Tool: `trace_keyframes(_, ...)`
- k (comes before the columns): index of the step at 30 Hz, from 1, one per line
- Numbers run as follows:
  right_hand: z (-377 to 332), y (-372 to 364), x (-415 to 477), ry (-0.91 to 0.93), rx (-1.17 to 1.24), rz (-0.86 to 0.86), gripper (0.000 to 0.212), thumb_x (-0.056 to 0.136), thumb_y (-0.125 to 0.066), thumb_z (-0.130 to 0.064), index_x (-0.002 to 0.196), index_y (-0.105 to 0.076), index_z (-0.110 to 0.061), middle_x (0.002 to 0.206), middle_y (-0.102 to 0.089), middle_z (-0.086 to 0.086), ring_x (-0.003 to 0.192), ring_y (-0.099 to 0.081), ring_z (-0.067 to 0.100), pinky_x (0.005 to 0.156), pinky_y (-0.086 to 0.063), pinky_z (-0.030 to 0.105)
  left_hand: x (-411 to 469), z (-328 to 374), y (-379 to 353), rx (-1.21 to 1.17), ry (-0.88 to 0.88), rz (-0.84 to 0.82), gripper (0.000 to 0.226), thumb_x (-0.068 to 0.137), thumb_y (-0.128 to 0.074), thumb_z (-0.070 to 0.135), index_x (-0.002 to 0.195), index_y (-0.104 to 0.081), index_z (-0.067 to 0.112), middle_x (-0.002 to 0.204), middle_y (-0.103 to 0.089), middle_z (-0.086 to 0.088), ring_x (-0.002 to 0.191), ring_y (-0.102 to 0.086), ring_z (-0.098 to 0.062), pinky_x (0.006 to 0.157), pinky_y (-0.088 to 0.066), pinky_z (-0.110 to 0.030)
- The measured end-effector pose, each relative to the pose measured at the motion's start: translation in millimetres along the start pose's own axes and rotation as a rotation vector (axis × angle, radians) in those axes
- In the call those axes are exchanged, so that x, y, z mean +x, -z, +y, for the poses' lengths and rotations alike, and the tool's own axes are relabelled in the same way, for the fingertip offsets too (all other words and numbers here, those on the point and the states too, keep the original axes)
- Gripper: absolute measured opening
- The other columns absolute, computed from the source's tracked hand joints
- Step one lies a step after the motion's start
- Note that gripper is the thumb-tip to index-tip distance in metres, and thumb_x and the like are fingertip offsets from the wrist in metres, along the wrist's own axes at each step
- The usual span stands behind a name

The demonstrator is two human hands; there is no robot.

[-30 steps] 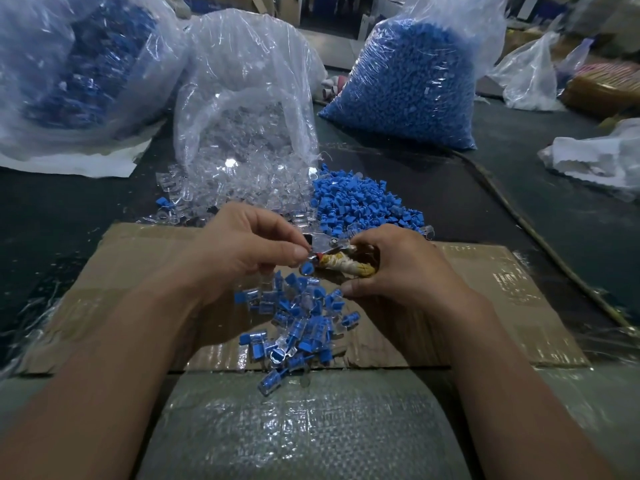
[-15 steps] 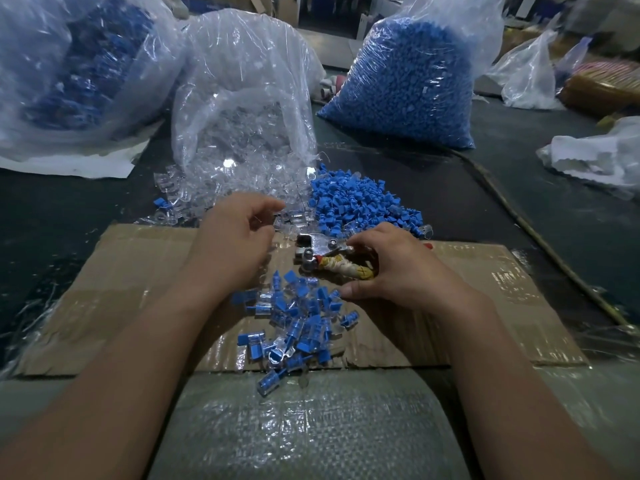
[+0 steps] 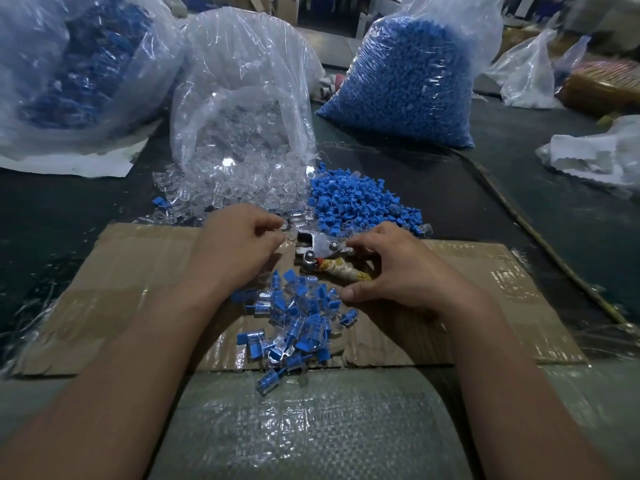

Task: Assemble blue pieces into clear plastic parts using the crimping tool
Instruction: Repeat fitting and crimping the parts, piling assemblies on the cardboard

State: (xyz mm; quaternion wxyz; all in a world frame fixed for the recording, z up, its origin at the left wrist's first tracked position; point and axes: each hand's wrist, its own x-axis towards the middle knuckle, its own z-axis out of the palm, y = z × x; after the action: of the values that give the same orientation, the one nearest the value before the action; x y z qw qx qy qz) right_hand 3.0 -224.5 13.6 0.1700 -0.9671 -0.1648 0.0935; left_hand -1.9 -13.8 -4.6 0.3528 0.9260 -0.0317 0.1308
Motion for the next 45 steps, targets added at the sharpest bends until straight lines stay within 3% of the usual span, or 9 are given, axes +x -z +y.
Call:
trace_keyframes(2,1,1,-1,-0.007,0.030,-0.004,0.081,0.064,-0.071,-0.058,0.135,-0.041,-0.033,0.106,-0.036,-0.012,0.102,-0.032,0.005,0.082,-0.028,0.027,-3,3,3,-0.111,0.051,0.098,0.016,0.083,-0.066,0.017,0.097,-0.070,0.013,0.077,-0.060,0.014,0.068,-0.052,0.007,0.065,-0.039,-0.009)
trace_keyframes(5,2,3,-1,0.002,0.078,0.038,0.063,0.069,-0.068,-0.056,0.125,-0.050,-0.033,0.099,-0.042,-0.017,0.092,-0.040,0.001,0.073,-0.031,0.023,-5,7,7,-0.266,0.094,0.129,0.011,0.079,-0.069,0.011,0.079,-0.065,0.021,0.072,-0.061,0.011,0.067,-0.059,-0.001,0.061,-0.046,-0.013)
trace_keyframes(11,10,11,1,-0.059,0.198,0.373,0.019,0.084,-0.061,-0.038,0.096,-0.066,-0.025,0.078,-0.052,-0.022,0.076,-0.050,-0.004,0.064,-0.036,0.015,-9,13,12,-0.569,0.149,0.036,0.021,0.081,-0.062,0.001,0.081,-0.062,0.022,0.077,-0.065,-0.004,0.060,-0.065,-0.001,0.051,-0.052,-0.013)
trace_keyframes(13,17,14,4,-0.141,0.227,0.493,0.011,0.086,-0.061,-0.030,0.091,-0.067,-0.023,0.074,-0.053,-0.022,0.074,-0.052,-0.002,0.069,-0.044,0.020,-9,14,13,-0.589,0.140,0.016,0.019,0.081,-0.062,0.001,0.078,-0.063,0.020,0.076,-0.066,-0.004,0.060,-0.065,0.000,0.053,-0.051,-0.012)
trace_keyframes(17,28,13,10,-0.260,0.217,0.602,0.012,0.088,-0.059,-0.024,0.095,-0.069,-0.019,0.085,-0.063,-0.009,0.077,-0.055,0.004,0.075,-0.046,0.026,-10,16,15,-0.656,0.139,-0.035,0.017,0.082,-0.060,0.001,0.077,-0.062,0.017,0.073,-0.067,-0.003,0.057,-0.063,0.001,0.051,-0.048,-0.009)
trace_keyframes(23,31,5,21,-0.299,0.035,0.484,0.024,0.086,-0.062,-0.032,0.103,-0.070,-0.018,0.111,-0.065,0.002,0.098,-0.057,0.018,0.080,-0.044,0.032,-11,17,15,-0.714,0.149,-0.057,0.016,0.083,-0.058,-0.001,0.079,-0.061,0.014,0.069,-0.066,-0.001,0.060,-0.065,-0.002,0.054,-0.051,-0.012)
trace_keyframes(32,32,4,25,-0.328,0.038,0.432,0.016,0.081,-0.068,-0.035,0.087,-0.074,-0.022,0.083,-0.063,-0.006,0.073,-0.047,0.008,0.065,-0.036,0.028,-10,14,14,-0.716,0.152,-0.065,0.017,0.082,-0.059,-0.001,0.078,-0.062,0.015,0.062,-0.068,0.004,0.061,-0.066,-0.005,0.055,-0.053,-0.015)
trace_keyframes(38,34,5,22,-0.308,0.081,0.555,0.019,0.084,-0.064,-0.034,0.088,-0.074,-0.018,0.083,-0.067,-0.003,0.072,-0.053,0.010,0.066,-0.040,0.029,-10,14,14,-0.730,0.152,-0.071,0.016,0.082,-0.060,-0.001,0.078,-0.061,0.014,0.061,-0.068,0.006,0.059,-0.066,-0.004,0.053,-0.050,-0.012)
trace_keyframes(45,15,6,10,-0.154,0.386,0.641,0.008,0.083,-0.066,-0.029,0.081,-0.071,-0.023,0.063,-0.060,-0.017,0.059,-0.057,-0.002,0.060,-0.048,0.017,-12,18,16,-0.762,0.149,-0.112,0.012,0.082,-0.060,-0.001,0.076,-0.061,0.009,0.059,-0.068,0.001,0.053,-0.064,-0.008,0.049,-0.051,-0.016)
